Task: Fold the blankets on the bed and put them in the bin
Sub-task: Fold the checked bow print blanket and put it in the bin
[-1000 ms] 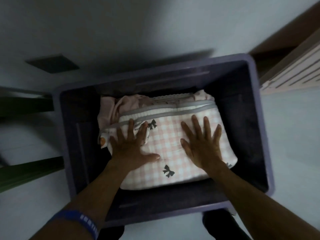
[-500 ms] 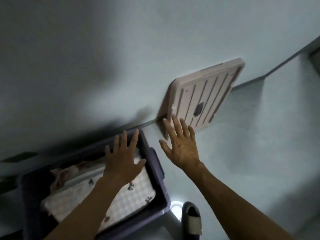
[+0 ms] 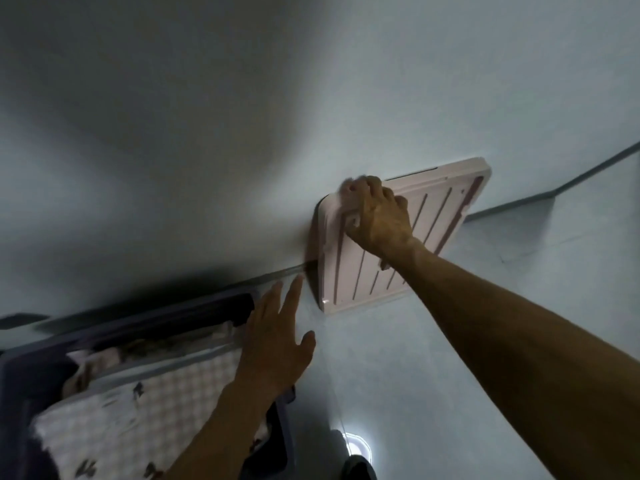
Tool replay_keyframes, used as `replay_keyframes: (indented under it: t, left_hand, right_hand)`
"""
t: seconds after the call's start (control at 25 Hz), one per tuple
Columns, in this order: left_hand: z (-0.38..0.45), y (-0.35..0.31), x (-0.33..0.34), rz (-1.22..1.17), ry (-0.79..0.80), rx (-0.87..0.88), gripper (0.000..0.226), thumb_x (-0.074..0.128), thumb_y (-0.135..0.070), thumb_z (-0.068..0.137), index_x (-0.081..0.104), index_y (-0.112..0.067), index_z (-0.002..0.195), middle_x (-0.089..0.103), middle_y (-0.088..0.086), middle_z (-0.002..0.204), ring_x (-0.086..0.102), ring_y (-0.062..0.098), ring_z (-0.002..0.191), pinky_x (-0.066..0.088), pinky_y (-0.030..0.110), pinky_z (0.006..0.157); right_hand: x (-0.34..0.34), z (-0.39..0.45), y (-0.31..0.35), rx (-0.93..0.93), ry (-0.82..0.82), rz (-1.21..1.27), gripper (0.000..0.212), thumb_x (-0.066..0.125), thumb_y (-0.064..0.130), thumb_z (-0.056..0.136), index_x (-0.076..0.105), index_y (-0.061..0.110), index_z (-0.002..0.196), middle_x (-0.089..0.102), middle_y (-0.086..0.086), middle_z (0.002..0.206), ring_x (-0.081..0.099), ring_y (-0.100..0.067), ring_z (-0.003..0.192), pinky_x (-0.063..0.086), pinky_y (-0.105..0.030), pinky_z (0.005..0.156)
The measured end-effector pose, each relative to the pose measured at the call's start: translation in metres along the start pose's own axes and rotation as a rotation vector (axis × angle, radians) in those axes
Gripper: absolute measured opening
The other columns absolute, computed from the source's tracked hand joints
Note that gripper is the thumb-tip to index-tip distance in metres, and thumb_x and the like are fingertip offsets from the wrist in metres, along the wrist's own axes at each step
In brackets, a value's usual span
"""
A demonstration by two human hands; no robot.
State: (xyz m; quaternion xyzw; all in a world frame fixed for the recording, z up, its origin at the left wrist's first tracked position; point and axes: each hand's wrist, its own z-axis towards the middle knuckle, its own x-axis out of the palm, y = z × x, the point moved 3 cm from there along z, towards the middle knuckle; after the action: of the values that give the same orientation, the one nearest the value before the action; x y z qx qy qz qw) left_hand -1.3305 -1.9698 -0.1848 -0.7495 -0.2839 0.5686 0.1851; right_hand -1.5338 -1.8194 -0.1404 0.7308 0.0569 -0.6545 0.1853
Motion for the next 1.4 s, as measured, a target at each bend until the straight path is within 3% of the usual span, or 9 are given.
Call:
replay_keyframes:
  t: [0.24, 0.4, 0.52, 0.64, 0.8, 0.96, 1.08, 1.24, 1.4]
  left_hand:
    - [-0.044, 0.032, 0.004, 0.064, -0.053, -0.063, 0.099, 0.064, -0.018, 0.086, -0.008, -0.039, 0.150, 0.007, 0.011, 0.161, 0.015, 0.035, 0.147, 0.026, 0.054, 0.115]
    - [-0.075, 0.015, 0.007, 0.026, 0.068, -0.145, 0.090, 0.057, -0.026, 0.092, -0.010, -0.032, 0.152, -0.002, 0.006, 0.162, 0.008, 0.027, 0.148, 0.017, 0.043, 0.120]
    - [-0.110, 0.011, 0.002, 0.158, 0.194, -0.186, 0.085, 0.053, -0.029, 0.093, -0.007, -0.029, 0.153, 0.007, 0.009, 0.161, 0.015, 0.028, 0.145, 0.017, 0.048, 0.118]
    - [-0.138, 0.024, -0.006, 0.288, 0.422, -0.293, 0.085, 0.048, -0.033, 0.095, -0.015, -0.027, 0.152, -0.005, 0.010, 0.162, 0.000, 0.032, 0.148, 0.002, 0.055, 0.118]
    - [-0.162, 0.023, -0.056, 0.142, 0.135, -0.230, 0.071, 0.021, -0.061, 0.096, -0.009, -0.031, 0.153, -0.004, 0.007, 0.163, 0.001, 0.027, 0.149, 0.004, 0.051, 0.119]
    - [-0.192, 0.040, -0.114, 0.085, -0.011, -0.264, 0.074, 0.010, -0.066, 0.087, -0.008, -0.036, 0.152, -0.002, 0.004, 0.163, 0.003, 0.027, 0.149, 0.007, 0.052, 0.117]
    - [-0.211, 0.055, -0.144, 0.091, -0.012, -0.300, 0.073, 0.007, -0.067, 0.087, -0.018, -0.039, 0.149, -0.011, 0.002, 0.162, -0.002, 0.027, 0.148, 0.004, 0.053, 0.118]
    - [-0.234, 0.118, -0.168, 0.036, 0.029, -0.418, 0.068, 0.021, -0.063, 0.096, -0.016, -0.040, 0.149, -0.014, -0.002, 0.162, -0.005, 0.025, 0.148, 0.002, 0.052, 0.119]
    - [-0.253, 0.194, -0.151, 0.062, 0.161, -0.486, 0.068, 0.026, -0.054, 0.100, -0.017, -0.038, 0.150, -0.018, 0.000, 0.161, -0.007, 0.023, 0.148, -0.002, 0.049, 0.119]
  right_hand:
    - [0.007, -0.015, -0.011, -0.079, 0.064, -0.203, 0.073, 0.067, 0.030, 0.082, 0.031, 0.023, 0.145, 0.042, -0.015, 0.137, 0.043, -0.037, 0.121, 0.042, -0.053, 0.098]
    - [0.031, -0.086, -0.019, -0.161, 0.199, -0.438, 0.058, 0.083, 0.029, 0.069, 0.056, 0.022, 0.120, 0.058, -0.009, 0.118, 0.054, -0.031, 0.111, 0.040, -0.051, 0.102]
    - [-0.002, -0.140, -0.004, -0.310, 0.171, -0.374, 0.044, 0.086, 0.017, 0.060, 0.059, 0.017, 0.095, 0.067, -0.010, 0.087, 0.063, -0.033, 0.079, 0.049, -0.046, 0.081]
    - [-0.086, -0.138, 0.065, -0.451, 0.103, -0.104, 0.037, 0.079, 0.021, 0.071, 0.053, 0.013, 0.096, 0.062, -0.016, 0.076, 0.060, -0.037, 0.066, 0.044, -0.038, 0.059]
    - [-0.238, -0.109, 0.129, -0.129, 0.007, 0.039, 0.041, 0.057, 0.056, 0.073, 0.047, 0.018, 0.087, 0.052, -0.010, 0.079, 0.052, -0.034, 0.075, 0.037, -0.037, 0.066]
    - [-0.330, -0.102, 0.165, -0.004, 0.092, 0.295, 0.029, 0.076, 0.035, 0.077, 0.063, 0.021, 0.098, 0.063, -0.007, 0.091, 0.058, -0.028, 0.083, 0.046, -0.035, 0.071]
    - [-0.296, -0.095, 0.193, 0.036, 0.194, 0.597, 0.025, 0.079, 0.026, 0.073, 0.067, 0.017, 0.094, 0.068, -0.004, 0.083, 0.062, -0.022, 0.075, 0.047, -0.029, 0.065]
    - [-0.145, -0.096, 0.210, 0.161, 0.435, 0.814, 0.070, 0.089, 0.051, 0.046, 0.071, 0.009, 0.100, 0.073, -0.014, 0.093, 0.069, -0.035, 0.086, 0.051, -0.039, 0.072]
    - [0.001, -0.104, 0.200, 0.338, 0.270, 0.698, 0.066, 0.076, 0.036, 0.085, 0.047, 0.017, 0.141, 0.054, -0.017, 0.138, 0.052, -0.040, 0.125, 0.044, -0.050, 0.101]
